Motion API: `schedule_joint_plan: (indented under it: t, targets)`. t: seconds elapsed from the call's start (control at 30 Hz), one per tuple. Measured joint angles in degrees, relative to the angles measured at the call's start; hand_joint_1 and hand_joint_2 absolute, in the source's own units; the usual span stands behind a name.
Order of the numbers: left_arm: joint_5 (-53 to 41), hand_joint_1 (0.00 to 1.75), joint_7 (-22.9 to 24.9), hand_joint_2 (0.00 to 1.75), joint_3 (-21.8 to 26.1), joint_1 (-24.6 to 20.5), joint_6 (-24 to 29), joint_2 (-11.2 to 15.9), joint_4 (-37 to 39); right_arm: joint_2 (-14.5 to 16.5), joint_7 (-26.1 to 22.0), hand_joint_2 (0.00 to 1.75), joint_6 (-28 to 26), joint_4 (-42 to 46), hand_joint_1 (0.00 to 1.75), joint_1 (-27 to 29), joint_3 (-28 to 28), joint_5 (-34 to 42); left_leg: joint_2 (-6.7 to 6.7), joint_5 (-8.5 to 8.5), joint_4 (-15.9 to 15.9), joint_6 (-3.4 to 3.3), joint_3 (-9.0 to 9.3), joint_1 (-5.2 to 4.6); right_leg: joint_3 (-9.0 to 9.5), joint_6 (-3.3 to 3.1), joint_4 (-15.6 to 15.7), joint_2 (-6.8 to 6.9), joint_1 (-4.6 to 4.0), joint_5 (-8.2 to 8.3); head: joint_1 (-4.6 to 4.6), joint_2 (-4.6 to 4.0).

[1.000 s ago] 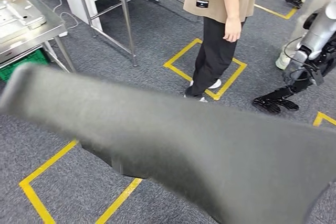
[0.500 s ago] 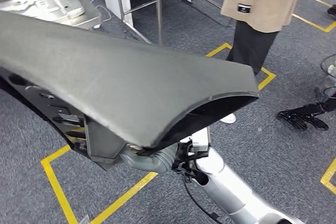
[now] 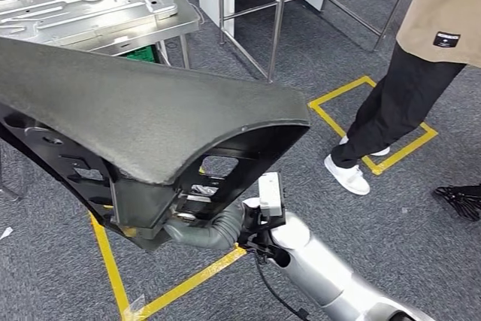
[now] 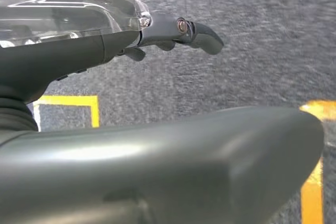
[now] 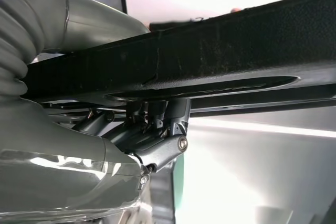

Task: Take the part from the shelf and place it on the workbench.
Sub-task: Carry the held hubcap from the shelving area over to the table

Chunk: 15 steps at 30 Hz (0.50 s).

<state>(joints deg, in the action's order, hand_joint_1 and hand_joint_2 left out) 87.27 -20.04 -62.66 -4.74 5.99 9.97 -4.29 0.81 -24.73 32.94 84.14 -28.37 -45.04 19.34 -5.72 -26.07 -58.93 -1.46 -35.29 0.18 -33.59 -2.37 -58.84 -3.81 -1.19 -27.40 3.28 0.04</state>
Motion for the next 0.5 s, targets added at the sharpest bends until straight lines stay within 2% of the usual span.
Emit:
schedule_joint_plan:
  t: [0.03, 0.07, 0.1, 0.17, 0.23, 0.27, 0.3, 0.33, 0.37, 0.43, 0.47, 0.5]
  targets:
    - [0.0, 0.0, 0.1, 1.75, 0.0, 0.1, 0.0, -0.1, 0.0, 0.0, 0.0, 1.75, 0.0, -0.1, 1.75, 0.0, -0.1, 0.0, -0.48, 0.09, 0.1, 0.14, -0.11, 0.19, 0.3, -0.15, 0.6, -0.07, -0.07, -0.05, 0.01, 0.0]
    - [0.0, 0.0, 0.1, 1.75, 0.0, 0.2, 0.0, -0.1, 0.0, 0.1, 0.0, 1.75, 0.0, -0.2, 1.75, -0.1, -0.1, 0.0, -1.01, 0.22, 0.2, 0.35, -0.18, 0.36, 0.45, -0.07, 1.0, 0.35, -0.15, 0.13, -0.03, 0.0]
    - [0.0, 0.0, 0.1, 1.75, 0.0, 0.4, 0.0, -0.1, 0.0, 0.2, 0.0, 1.75, 0.0, -0.2, 1.75, -0.2, -0.1, 0.0, -0.95, 0.17, 0.3, 0.54, -0.23, 0.38, 0.77, 0.05, 1.7, 0.95, -0.02, 0.32, -0.04, 0.0]
    - [0.0, 0.0, 0.1, 1.75, 0.0, 0.4, 0.0, -0.1, 0.0, 0.7, -0.1, 1.75, 0.0, -0.2, 1.75, -0.3, -0.2, 0.1, 1.12, -1.28, -1.4, 1.07, -1.1, 0.19, 1.47, 0.32, 3.1, 2.28, 0.4, 0.77, 0.0, 0.0]
    - [0.0, 0.0, 0.1, 1.75, -0.1, 0.1, 0.0, 0.0, -0.1, 0.9, -0.1, 1.75, 0.0, -0.3, 1.75, -0.3, -0.2, 0.1, 3.88, -4.66, -7.5, 1.84, -4.01, 0.37, 1.82, 0.53, 3.7, 3.73, 0.68, 0.91, 0.05, 0.0]
    - [0.0, 0.0, 0.1, 1.75, -0.1, 0.0, -0.1, 0.1, -0.1, 0.9, -0.2, 1.75, -0.1, -0.4, 1.75, -0.2, -0.2, 0.1, 4.5, -6.19, -11.3, 2.31, -5.85, 0.66, 1.85, 0.61, 3.7, 4.49, 0.75, 0.85, 0.05, 0.0]
    - [0.0, 0.0, 0.1, 1.75, -0.1, 0.0, -0.2, 0.1, -0.1, 0.9, -0.1, 1.75, -0.1, -0.5, 1.75, -0.1, -0.3, 0.1, 4.84, -6.86, -13.9, 2.77, -7.14, 1.0, 1.88, 0.75, 3.6, 5.2, 0.82, 0.75, 0.06, 0.0]
    - [0.0, 0.0, 0.1, 1.75, -0.1, 0.1, -0.2, 0.1, 0.0, 0.9, -0.1, 1.75, -0.1, -0.6, 1.75, 0.0, -0.3, 0.1, 5.1, -6.54, -14.7, 3.21, -7.51, 1.35, 1.93, 0.96, 3.6, 5.86, 0.94, 0.61, 0.06, 0.0]
    - [0.0, 0.0, 0.1, 1.75, -0.2, 0.2, -0.2, 0.2, -0.1, 0.9, -0.1, 1.75, -0.1, -0.7, 1.75, 0.0, -0.3, 0.1, 5.44, -5.2, -13.2, 3.66, -6.72, 1.68, 1.99, 1.27, 3.4, 6.45, 1.12, 0.4, 0.06, 0.0]
    - [0.0, 0.0, 0.1, 1.75, -0.3, 0.2, -0.2, 0.2, -0.1, 0.9, -0.1, 1.75, -0.1, -0.8, 1.75, 0.0, -0.3, 0.1, 7.23, -1.61, -5.7, 4.57, -2.91, 2.05, 2.03, 2.21, 2.5, 7.49, 1.46, -0.36, 0.1, 0.0]
    - [0.0, 0.0, 0.1, 1.75, -0.4, 0.1, -0.3, 0.3, -0.1, 0.9, -0.1, 1.75, -0.1, -0.8, 1.75, 0.0, -0.3, 0.2, 7.94, -0.5, -2.7, 4.53, -1.43, 2.05, 1.95, 2.73, 2.0, 7.9, 1.46, -0.77, 0.09, 0.0]
    - [0.0, 0.0, 0.1, 1.75, -0.4, 0.1, -0.3, 0.2, -0.1, 0.9, -0.1, 1.75, -0.1, -0.8, 1.75, 0.0, -0.3, 0.2, 8.41, -0.07, -1.0, 4.23, -0.62, 2.01, 1.89, 3.14, 1.5, 8.25, 1.36, -1.09, 0.06, 0.0]
